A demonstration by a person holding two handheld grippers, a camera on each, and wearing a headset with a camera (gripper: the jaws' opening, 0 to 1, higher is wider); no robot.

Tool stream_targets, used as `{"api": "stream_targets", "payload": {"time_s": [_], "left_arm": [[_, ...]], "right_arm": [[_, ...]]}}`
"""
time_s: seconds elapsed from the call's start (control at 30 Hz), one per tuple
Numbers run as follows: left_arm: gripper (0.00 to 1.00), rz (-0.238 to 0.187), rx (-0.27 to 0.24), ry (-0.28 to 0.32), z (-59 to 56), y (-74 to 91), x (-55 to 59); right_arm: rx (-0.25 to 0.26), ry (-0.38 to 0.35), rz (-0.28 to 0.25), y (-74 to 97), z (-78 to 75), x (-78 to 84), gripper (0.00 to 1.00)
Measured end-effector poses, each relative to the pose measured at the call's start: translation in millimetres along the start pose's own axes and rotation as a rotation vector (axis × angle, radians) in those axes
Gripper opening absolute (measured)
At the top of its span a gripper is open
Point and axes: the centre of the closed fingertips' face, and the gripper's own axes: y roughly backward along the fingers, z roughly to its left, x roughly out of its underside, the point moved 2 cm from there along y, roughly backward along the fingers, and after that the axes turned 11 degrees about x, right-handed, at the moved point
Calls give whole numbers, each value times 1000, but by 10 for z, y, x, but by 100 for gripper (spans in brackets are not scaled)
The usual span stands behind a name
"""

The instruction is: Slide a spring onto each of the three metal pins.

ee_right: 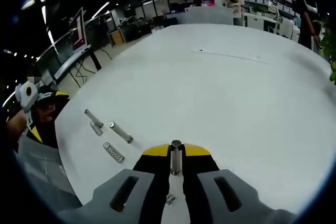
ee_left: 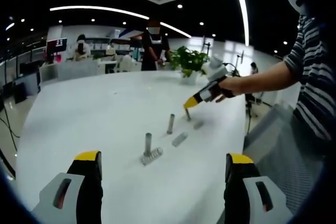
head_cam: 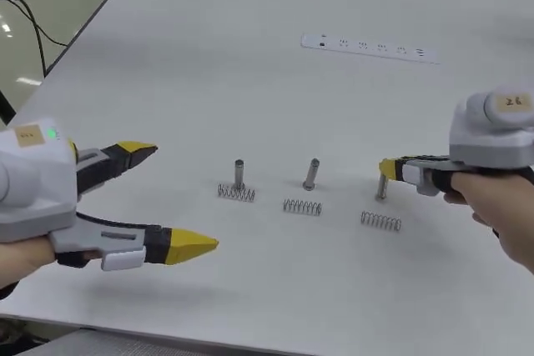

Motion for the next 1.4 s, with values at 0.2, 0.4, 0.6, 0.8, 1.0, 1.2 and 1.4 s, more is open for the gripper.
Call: {"api": "stream_targets", "payload": {"time_s": [0.2, 0.4, 0.6, 0.8, 1.0, 1.2, 1.4], "left_arm": [[95, -3, 1, -2, 11, -4, -15], [95, -3, 0, -2, 22, -1, -23], [95, -2, 5, -1, 10, -11, -19], [95, -5, 4, -1, 6, -20, -24], [95, -6, 9, 2, -11, -29, -15], [95, 1, 6, 3, -11, -17, -2], [95, -2, 6, 2, -11, -9, -12]], "right_arm": [[7, 33, -9, 41, 16, 16, 5], [15, 83, -20, 89, 41, 39, 5], [21, 99, -27, 146, 47, 81, 5], [23, 112, -31, 183, 44, 118, 5], [18, 118, -32, 205, 55, 147, 5], [17, 135, -29, 212, 68, 165, 5], [6, 123, -26, 199, 66, 158, 6]]}}
